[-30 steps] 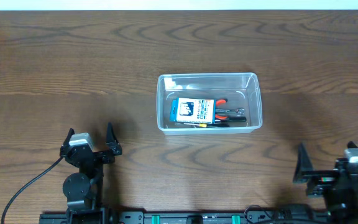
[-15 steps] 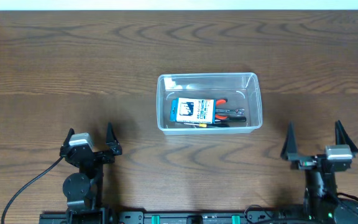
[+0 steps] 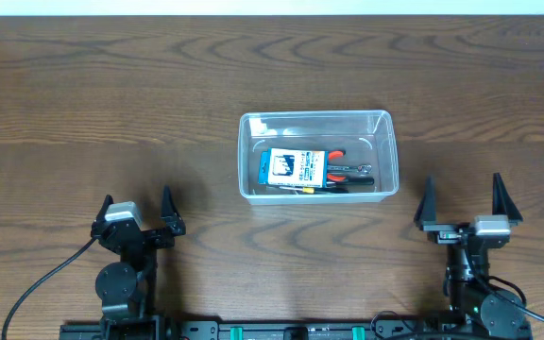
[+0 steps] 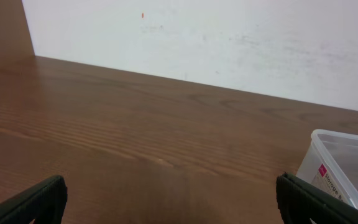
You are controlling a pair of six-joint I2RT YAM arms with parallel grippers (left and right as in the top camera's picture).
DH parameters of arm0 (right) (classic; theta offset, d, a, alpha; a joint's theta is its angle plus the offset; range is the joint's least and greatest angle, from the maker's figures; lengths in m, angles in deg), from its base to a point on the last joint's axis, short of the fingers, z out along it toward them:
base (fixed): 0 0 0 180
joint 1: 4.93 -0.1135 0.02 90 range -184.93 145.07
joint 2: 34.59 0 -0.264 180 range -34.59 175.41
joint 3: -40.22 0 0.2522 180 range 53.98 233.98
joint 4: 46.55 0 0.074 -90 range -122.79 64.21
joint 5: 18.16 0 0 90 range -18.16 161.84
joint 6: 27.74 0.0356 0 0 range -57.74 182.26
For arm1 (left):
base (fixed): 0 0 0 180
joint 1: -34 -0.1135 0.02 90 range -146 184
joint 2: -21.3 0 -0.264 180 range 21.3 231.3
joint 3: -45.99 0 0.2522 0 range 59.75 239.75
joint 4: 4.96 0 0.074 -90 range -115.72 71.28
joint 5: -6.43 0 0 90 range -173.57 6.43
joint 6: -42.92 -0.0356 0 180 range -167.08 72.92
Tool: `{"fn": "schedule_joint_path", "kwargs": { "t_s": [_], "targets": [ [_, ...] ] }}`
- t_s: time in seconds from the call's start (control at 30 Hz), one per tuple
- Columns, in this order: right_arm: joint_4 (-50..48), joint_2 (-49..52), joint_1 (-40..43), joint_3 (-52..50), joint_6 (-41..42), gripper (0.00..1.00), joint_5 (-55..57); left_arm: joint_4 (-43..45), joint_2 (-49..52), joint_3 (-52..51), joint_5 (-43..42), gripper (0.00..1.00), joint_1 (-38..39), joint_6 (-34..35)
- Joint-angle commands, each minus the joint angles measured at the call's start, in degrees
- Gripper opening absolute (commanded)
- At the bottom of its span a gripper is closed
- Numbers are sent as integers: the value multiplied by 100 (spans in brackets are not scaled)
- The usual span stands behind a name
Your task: Pack container
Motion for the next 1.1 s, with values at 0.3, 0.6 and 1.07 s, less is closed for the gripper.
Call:
{"fn": "schedule_joint_path", "kwargs": {
  "t_s": [0.3,0.6,1.07],
  "targets": [
    [79,-39,57,-358,-55,99,-66,-225,-35,-92,92,98,-35,-31],
    [1163,-39,57,-358,-52,99,-87,-225,-35,-92,92,98,-35,-31],
    [1711,-39,57,-358,-55,99,-63,-225,-35,-92,92,98,-35,-31]
  ]
}}
